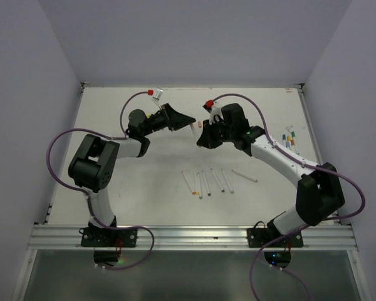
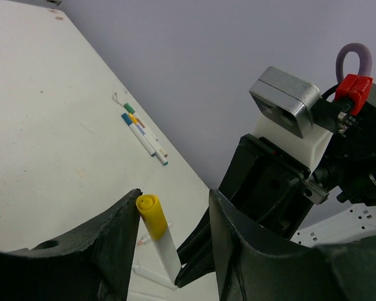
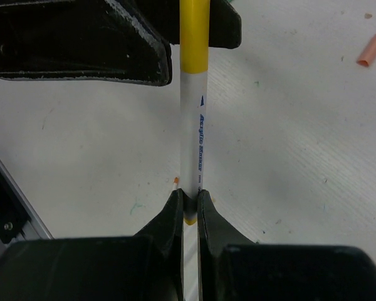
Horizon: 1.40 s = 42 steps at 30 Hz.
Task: Open the pen caps
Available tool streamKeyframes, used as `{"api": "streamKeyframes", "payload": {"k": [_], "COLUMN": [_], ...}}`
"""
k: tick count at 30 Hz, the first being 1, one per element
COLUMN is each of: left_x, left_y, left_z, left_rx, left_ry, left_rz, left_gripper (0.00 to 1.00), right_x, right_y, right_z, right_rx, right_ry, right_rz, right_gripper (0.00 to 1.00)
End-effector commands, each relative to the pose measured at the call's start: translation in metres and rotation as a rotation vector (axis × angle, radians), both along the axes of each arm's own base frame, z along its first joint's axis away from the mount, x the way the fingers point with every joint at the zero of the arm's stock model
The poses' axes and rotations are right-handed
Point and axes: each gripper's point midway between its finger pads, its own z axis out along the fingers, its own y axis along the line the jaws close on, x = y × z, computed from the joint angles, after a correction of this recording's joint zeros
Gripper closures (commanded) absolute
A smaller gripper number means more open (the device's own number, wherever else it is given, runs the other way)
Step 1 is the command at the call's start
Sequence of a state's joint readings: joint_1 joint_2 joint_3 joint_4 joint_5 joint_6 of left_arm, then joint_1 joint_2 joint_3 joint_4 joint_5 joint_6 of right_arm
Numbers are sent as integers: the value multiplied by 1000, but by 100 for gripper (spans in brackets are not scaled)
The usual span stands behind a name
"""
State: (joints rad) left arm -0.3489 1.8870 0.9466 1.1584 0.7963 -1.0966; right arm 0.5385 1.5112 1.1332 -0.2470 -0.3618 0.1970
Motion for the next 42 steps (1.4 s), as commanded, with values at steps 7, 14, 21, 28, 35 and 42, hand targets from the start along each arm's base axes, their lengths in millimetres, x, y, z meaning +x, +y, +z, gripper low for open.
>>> {"api": "streamKeyframes", "payload": {"k": [7,14,21,28,35,42], "left_x": [6,-1,-6,-11,19,77], "left_y": [-6,-8,-9,-12,-1,37], "left_z": [19,21,29,37,31,51], "left_rx": [-21,-46,-94,-138,-121,-212], "left_ry": [-66,-62,-52,-54,-15,15], "left_rz": [0,-27,-54,-67,124,254], "left_gripper": [96,100,100,100,100,100], "right_x": [3,15,16,31,8,-56], "right_y": [14,7,23,32,40,47], "right_z": [12,12,31,51,14,-62], "right_rx": [51,22,114,155,85,27], "right_ry": [-51,-77,-119,-185,-81,58], "right_rz": [13,-94,-56,-59,-101,-82], "right_gripper": [97,1,1,100,100,100]}}
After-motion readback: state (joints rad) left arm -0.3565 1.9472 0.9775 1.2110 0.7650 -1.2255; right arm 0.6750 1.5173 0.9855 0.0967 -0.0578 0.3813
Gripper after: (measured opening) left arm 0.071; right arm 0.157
